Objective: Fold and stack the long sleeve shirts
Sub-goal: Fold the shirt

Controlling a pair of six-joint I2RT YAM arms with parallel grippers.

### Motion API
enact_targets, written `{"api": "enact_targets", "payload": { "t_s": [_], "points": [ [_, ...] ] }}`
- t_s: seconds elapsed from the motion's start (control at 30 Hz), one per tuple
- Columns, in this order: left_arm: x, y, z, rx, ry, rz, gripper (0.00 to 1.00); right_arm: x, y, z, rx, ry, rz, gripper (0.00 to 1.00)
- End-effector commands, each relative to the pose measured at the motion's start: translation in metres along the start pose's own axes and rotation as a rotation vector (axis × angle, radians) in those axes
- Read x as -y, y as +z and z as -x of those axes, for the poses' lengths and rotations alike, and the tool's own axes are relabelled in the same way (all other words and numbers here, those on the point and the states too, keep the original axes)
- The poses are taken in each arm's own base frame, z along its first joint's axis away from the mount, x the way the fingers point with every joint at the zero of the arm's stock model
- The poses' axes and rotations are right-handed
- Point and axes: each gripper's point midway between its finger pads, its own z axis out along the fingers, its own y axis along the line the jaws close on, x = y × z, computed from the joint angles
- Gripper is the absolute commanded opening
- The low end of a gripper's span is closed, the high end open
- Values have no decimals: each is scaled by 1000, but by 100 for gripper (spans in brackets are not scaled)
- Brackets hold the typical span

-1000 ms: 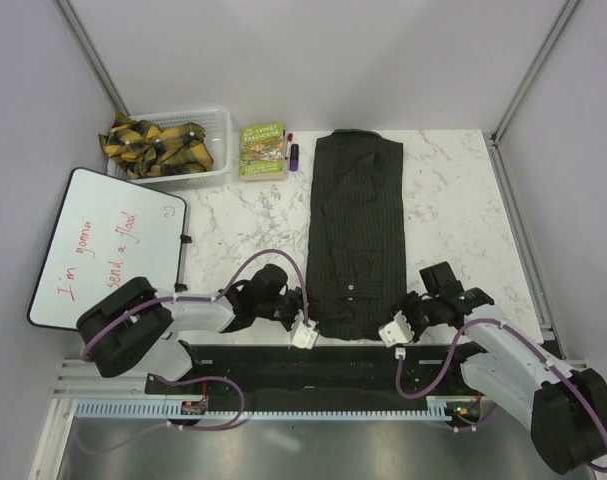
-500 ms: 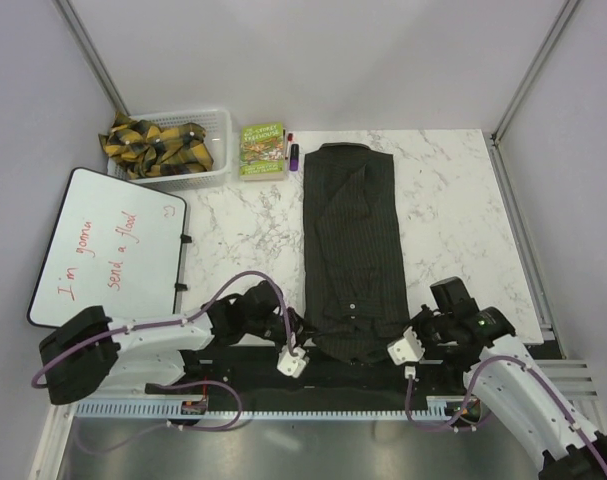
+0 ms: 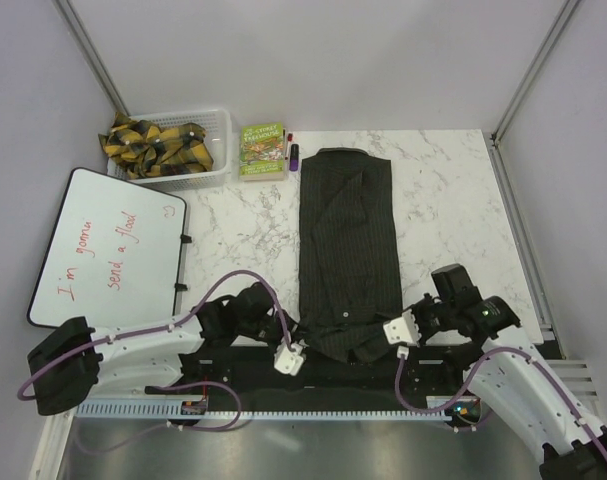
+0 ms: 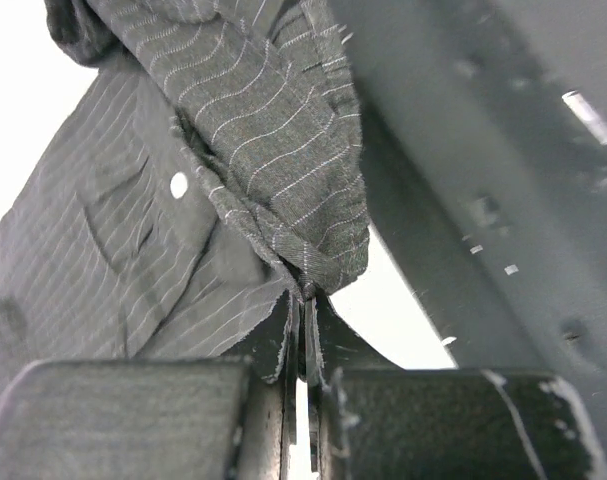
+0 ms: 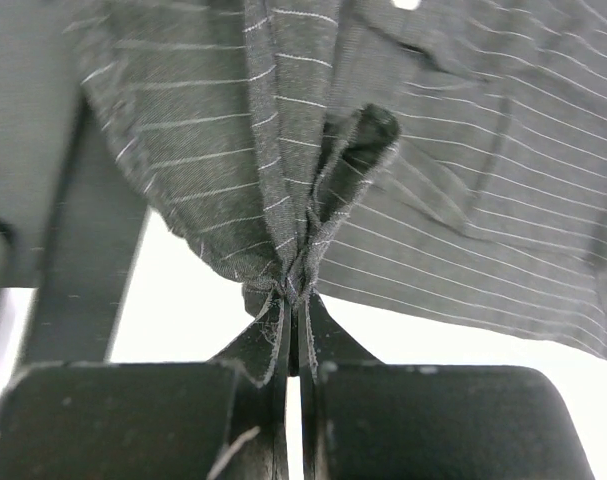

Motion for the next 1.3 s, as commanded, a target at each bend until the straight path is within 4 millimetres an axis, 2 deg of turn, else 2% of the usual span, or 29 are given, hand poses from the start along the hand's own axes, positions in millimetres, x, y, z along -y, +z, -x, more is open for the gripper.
{"api": "enact_targets", "payload": {
  "t_s": [0.0, 0.03, 0.1, 0.13, 0.17, 0.2, 0.23, 0.27, 0.3, 0.33, 0.37, 0.4, 0.43, 0.47, 0.5, 0.53, 0.57, 0.63, 0.67, 0.73, 0.8, 0.83, 0.93, 1.0, 1.1, 1.13, 1.2, 1.23, 1.27],
  "points": [
    [-44, -10, 0, -14, -72, 99, 2, 57, -18, 9, -6, 20, -119, 0],
    [-52, -15, -11, -34, -109, 110, 2, 64, -20, 11, -1, 27, -126, 0],
    [-81, -22, -9, -10, -118, 154, 2, 91, -24, 13, 0, 27, -166, 0],
    [-91, -26, -27, -41, -163, 170, 2, 98, -19, 9, -5, 44, -148, 0],
    [-114, -30, -26, -27, -165, 192, 2, 115, -19, 7, -6, 43, -182, 0],
    [-126, -33, -34, -34, -179, 208, 2, 132, -26, 4, -9, 39, -209, 0],
    [-140, -40, -50, -59, -206, 235, 2, 136, -15, -7, -8, 79, -162, 0],
    [-159, -36, -62, -65, -235, 230, 2, 150, -13, -14, -5, 94, -178, 0],
    [-170, -37, -72, -68, -257, 241, 2, 171, -21, -24, -16, 90, -212, 0],
    [-181, -42, -91, -86, -296, 256, 2, 178, -7, -39, -14, 117, -183, 0],
    [-200, -36, -108, -103, -315, 259, 2, 197, -10, -46, -20, 111, -208, 0],
    [-207, -34, -122, -113, -340, 261, 2, 204, -8, -58, -30, 98, -206, 0],
    [-216, -38, -137, -129, -365, 278, 2, 209, 8, -74, -30, 123, -188, 0],
    [-237, -42, -144, -133, -352, 306, 2, 223, 10, -78, -31, 122, -207, 0],
    [-229, -28, -166, -151, -395, 275, 2, 226, 17, -84, -30, 121, -196, 0],
    [-231, -27, -179, -171, -404, 279, 2, 232, 31, -98, -33, 130, -196, 0],
    [-238, -26, -188, -185, -406, 286, 2, 243, 35, -102, -35, 133, -211, 0],
    [-234, -21, -210, -208, -431, 283, 2, 249, 54, -119, -38, 161, -198, 0],
    [-237, -22, -217, -225, -435, 297, 2, 261, 54, -123, -47, 165, -218, 0],
    [-235, -22, -227, -237, -449, 298, 2, 262, 66, -134, -56, 194, -200, 0],
    [-235, -22, -231, -251, -448, 306, 3, 266, 67, -138, -60, 208, -204, 0],
    [-236, -22, -233, -254, -458, 315, 9, 267, 66, -137, -59, 209, -206, 1],
    [-243, -29, -238, -280, -502, 346, 18, 272, 61, -136, -61, 254, -232, 8],
    [-251, -37, -243, -301, -527, 380, 23, 280, 53, -138, -84, 299, -261, 20],
    [-270, -56, -249, -299, -609, 434, 44, 292, 37, -146, -121, 384, -311, 26],
    [-285, -64, -248, -296, -618, 468, 48, 293, 32, -150, -136, 409, -325, 46],
    [-285, -76, -258, -313, -741, 504, 54, 300, 19, -163, -156, 532, -377, 60],
    [-296, -87, -261, -316, -774, 547, 55, 303, 11, -171, -182, 586, -407, 74],
    [-293, -93, -266, -326, -837, 562, 56, 316, -6, -182, -194, 652, -468, 78]
  ]
}}
